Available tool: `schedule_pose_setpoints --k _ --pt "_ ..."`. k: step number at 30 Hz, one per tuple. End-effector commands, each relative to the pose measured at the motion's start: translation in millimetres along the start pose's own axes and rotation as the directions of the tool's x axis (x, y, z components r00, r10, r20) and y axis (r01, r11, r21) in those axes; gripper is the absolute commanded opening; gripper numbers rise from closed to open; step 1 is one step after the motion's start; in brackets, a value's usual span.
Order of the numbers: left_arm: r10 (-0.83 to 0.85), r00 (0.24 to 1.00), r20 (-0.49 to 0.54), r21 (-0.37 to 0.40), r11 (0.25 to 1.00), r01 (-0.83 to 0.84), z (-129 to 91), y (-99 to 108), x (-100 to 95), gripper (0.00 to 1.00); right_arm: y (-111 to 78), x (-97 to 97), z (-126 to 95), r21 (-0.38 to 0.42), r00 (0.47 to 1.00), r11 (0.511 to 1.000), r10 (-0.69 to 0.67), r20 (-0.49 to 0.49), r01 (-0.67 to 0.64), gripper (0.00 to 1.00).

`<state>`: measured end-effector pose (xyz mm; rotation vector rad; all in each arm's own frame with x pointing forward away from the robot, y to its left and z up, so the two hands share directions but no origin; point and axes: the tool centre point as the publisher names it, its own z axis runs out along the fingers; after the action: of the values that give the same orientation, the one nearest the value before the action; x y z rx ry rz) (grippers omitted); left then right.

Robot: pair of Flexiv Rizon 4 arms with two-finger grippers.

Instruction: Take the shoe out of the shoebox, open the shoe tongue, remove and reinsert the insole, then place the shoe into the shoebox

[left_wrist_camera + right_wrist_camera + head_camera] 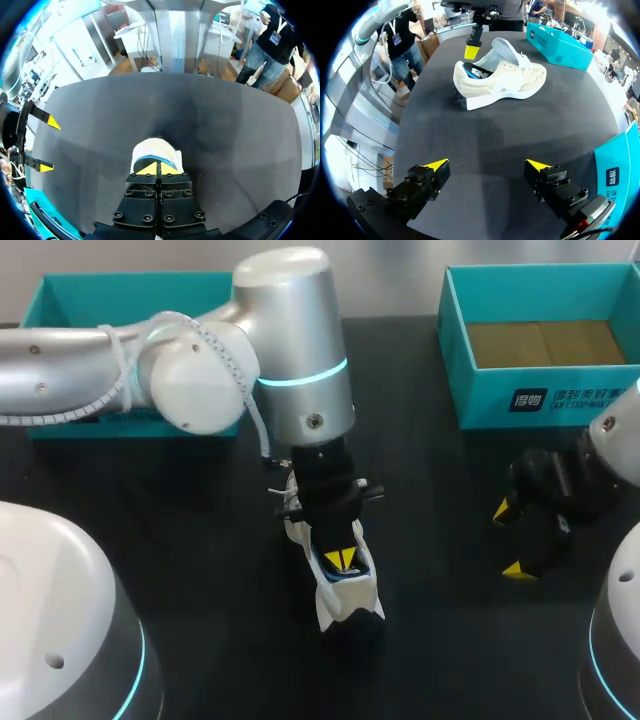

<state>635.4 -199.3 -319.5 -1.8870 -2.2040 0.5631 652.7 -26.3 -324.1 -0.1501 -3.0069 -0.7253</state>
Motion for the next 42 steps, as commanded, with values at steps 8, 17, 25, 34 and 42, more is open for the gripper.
schedule_pose_setpoints --k 8,17,25,34,42 --pt "-0.001 1.000 -0.005 -0.020 1.000 0.001 18.9 -2.3 -11.4 0.00 0.4 1.3 0.2 0.003 1.000 1.000 0.001 0.003 -0.001 1.00" --pt "-0.008 1.000 -0.003 -0.097 0.995 0.008 36.7 -4.3 -6.9 0.00 0.4 1.3 0.2 0.003 1.000 1.000 0.001 0.003 -0.001 1.00" --pt "-0.030 0.999 0.011 -0.121 0.992 0.031 51.7 7.4 -2.0 0.00 0.4 1.3 0.2 0.003 1.000 1.000 0.001 0.003 -0.001 1.00" --pt "-0.024 0.998 0.063 -0.155 0.987 0.034 32.1 0.2 3.2 0.00 0.4 1.3 0.2 0.003 1.000 1.000 0.001 0.003 -0.001 1.00" --pt "-0.021 1.000 -0.010 -0.169 0.985 0.019 66.7 4.8 -7.0 0.00 0.4 1.3 0.2 0.003 1.000 1.000 0.001 0.003 -0.001 1.00"
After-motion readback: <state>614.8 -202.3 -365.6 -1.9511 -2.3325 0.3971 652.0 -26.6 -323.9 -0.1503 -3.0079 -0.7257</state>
